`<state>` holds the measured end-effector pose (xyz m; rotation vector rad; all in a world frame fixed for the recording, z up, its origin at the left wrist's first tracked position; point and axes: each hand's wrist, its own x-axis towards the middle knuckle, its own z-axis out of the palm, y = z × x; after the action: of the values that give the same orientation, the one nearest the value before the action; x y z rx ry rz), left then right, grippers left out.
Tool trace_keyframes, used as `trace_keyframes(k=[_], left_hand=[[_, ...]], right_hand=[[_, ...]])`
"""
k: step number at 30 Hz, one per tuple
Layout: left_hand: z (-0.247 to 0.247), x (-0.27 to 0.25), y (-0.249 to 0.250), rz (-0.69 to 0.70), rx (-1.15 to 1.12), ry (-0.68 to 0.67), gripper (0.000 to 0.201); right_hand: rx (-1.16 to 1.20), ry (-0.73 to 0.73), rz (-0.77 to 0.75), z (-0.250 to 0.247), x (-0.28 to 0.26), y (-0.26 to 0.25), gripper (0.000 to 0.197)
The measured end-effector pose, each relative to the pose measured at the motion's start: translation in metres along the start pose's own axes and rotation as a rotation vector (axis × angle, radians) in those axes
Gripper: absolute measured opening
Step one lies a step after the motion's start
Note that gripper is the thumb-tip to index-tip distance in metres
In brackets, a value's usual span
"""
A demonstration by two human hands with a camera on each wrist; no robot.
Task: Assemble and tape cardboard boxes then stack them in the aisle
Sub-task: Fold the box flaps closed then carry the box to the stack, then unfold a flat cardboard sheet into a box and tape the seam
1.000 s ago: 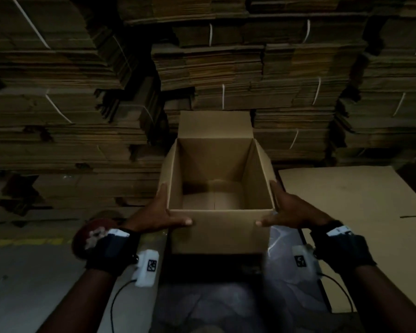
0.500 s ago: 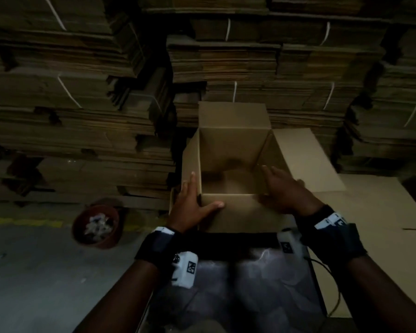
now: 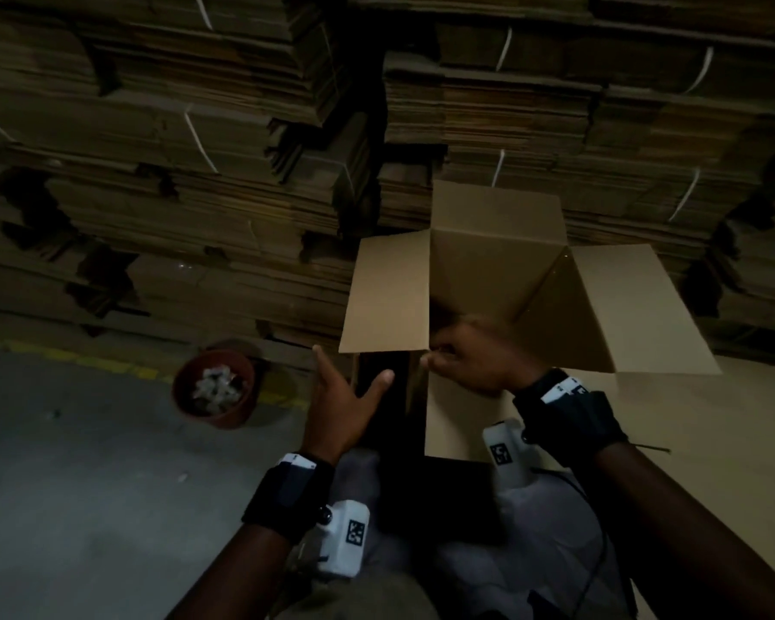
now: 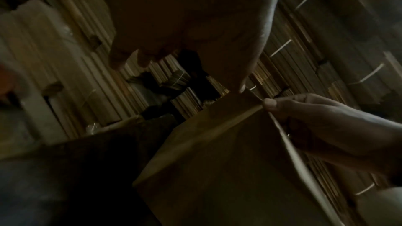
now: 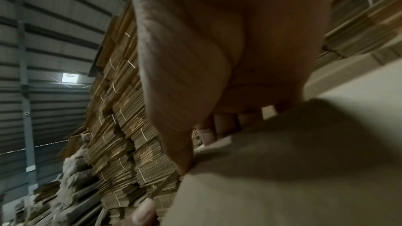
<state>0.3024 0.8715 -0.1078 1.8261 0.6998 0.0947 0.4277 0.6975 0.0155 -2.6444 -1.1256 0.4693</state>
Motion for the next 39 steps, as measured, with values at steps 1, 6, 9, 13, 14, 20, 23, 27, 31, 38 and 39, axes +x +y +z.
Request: trace_keyframes(k=[1,6,9,13,14,20,23,27,31,38,39], left_hand=[[0.005,-0.005,0.003,-0.02,-0.034,0.002,0.135],[0.032,-0.013,0.03,0.018,-0.009,-0.105,0.084],[0.042,-0.013,0.059,0.126,-0.032,-0.175,0.055],[0.053,-0.003,0.076,0.258,0.1,-0.158,0.101],[0.055,0.0,0.077,0.277,0.113,-0.162,0.107],[0.012,0.01,0.077,0.453,0.377,-0.205,0.106],[-0.014,0.033,0.08,0.388,0.5,-0.062,0.1],[-0.028,0.049,0.082,0.235,0.406,-0.065,0.1],[-0.013,0.046,0.077,0.182,0.401,-0.032,0.115],[0.009,0.037,0.094,0.147,0.422,0.026,0.108],[0.008,0.04,0.095,0.132,0.413,0.013,0.109]], right_hand=[[0.003,0.005,-0.01,0.0,-0.001,0.001,0.031],[0.163,0.093,-0.045,-0.017,-0.014,0.011,0.028],[0.256,0.161,-0.06,-0.041,-0.031,0.012,0.036],[0.348,0.245,-0.039,-0.074,-0.055,0.018,0.033],[0.359,0.272,-0.022,-0.081,-0.06,0.022,0.032],[0.536,0.356,0.06,-0.097,-0.079,0.057,0.023],[0.631,0.343,0.099,-0.088,-0.082,0.08,0.026],[0.628,0.377,0.231,-0.065,-0.075,0.105,0.026],[0.22,0.41,0.456,-0.045,-0.072,0.126,0.042],[-0.05,0.337,0.655,0.017,-0.088,0.102,0.07],[-0.013,0.338,0.655,0.027,-0.092,0.091,0.071]])
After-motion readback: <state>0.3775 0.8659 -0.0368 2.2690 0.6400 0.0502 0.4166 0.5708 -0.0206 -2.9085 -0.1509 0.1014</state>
